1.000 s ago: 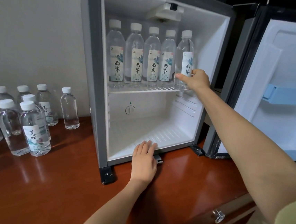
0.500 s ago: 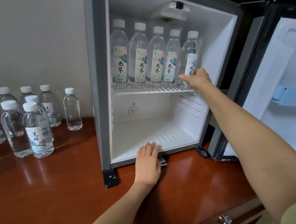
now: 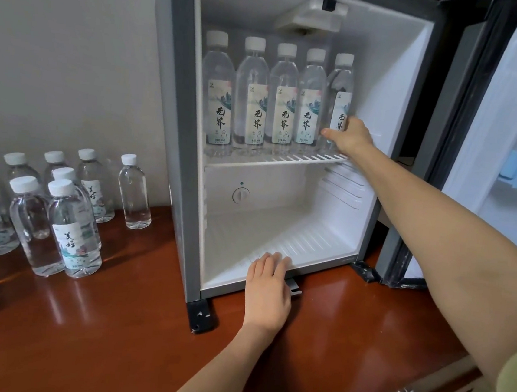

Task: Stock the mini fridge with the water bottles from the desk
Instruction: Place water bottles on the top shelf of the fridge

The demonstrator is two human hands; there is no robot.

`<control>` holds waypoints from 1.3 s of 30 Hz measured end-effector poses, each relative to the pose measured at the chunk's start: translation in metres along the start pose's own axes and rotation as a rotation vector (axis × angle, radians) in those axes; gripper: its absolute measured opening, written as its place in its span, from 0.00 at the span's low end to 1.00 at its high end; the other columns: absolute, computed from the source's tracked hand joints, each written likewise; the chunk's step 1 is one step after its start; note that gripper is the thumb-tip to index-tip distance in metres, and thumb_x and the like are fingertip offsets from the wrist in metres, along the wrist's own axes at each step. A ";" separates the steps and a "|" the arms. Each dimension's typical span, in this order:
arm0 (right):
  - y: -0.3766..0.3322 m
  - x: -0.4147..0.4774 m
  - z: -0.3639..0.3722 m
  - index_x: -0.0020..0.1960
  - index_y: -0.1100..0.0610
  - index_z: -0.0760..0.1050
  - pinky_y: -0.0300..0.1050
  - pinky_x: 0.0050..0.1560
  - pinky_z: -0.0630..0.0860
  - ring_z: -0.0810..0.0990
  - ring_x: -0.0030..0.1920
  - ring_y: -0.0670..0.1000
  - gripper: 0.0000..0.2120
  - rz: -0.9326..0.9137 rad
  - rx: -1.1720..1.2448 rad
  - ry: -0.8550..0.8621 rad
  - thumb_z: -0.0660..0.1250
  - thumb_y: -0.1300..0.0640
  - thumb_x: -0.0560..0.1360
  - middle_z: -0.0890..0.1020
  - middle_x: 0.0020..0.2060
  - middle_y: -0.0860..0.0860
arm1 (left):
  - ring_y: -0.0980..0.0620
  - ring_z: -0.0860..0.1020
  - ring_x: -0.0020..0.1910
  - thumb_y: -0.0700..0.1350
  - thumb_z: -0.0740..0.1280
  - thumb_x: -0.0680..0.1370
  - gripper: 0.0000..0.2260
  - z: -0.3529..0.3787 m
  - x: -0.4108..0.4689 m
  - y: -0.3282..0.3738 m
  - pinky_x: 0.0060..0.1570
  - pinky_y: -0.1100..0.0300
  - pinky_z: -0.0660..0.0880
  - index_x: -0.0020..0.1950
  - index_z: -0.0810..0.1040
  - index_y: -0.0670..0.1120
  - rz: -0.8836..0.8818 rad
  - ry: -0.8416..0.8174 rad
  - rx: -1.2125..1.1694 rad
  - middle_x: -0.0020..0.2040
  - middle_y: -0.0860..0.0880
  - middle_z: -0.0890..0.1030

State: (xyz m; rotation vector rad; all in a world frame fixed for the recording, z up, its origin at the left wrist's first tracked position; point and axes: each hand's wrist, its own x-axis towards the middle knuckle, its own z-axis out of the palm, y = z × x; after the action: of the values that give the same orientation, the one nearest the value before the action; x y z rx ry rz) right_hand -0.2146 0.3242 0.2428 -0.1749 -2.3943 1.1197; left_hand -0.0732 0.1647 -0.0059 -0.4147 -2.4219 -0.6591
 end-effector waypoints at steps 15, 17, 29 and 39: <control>0.016 -0.007 0.013 0.72 0.57 0.62 0.52 0.64 0.69 0.74 0.65 0.60 0.25 -0.143 -0.066 0.053 0.63 0.46 0.79 0.75 0.66 0.55 | 0.42 0.78 0.57 0.34 0.69 0.66 0.20 0.001 0.001 -0.001 0.61 0.50 0.73 0.57 0.80 0.44 0.011 0.017 0.004 0.56 0.44 0.80; 0.016 -0.008 0.016 0.71 0.58 0.62 0.52 0.62 0.69 0.74 0.65 0.61 0.25 -0.157 -0.095 0.085 0.62 0.47 0.80 0.74 0.67 0.56 | 0.42 0.78 0.57 0.34 0.68 0.67 0.20 0.001 0.001 -0.001 0.62 0.50 0.73 0.58 0.80 0.44 0.009 0.013 0.003 0.56 0.45 0.80; 0.019 -0.016 0.023 0.75 0.57 0.56 0.55 0.60 0.69 0.73 0.64 0.63 0.28 -0.122 -0.072 0.119 0.59 0.47 0.81 0.70 0.69 0.57 | 0.42 0.74 0.63 0.34 0.64 0.70 0.21 0.001 0.000 -0.002 0.68 0.49 0.67 0.63 0.77 0.43 -0.004 -0.024 -0.016 0.62 0.44 0.77; 0.020 -0.016 0.030 0.65 0.59 0.70 0.51 0.55 0.70 0.75 0.60 0.62 0.23 -0.054 -0.294 0.259 0.59 0.43 0.80 0.74 0.61 0.59 | 0.46 0.62 0.74 0.36 0.59 0.74 0.25 0.000 -0.002 -0.003 0.76 0.55 0.49 0.71 0.69 0.46 -0.020 -0.100 -0.034 0.72 0.46 0.68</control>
State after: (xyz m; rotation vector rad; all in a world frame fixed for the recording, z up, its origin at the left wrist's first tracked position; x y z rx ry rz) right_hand -0.2166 0.3115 0.2052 -0.3301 -2.3007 0.6703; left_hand -0.0733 0.1617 -0.0078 -0.4475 -2.5156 -0.7046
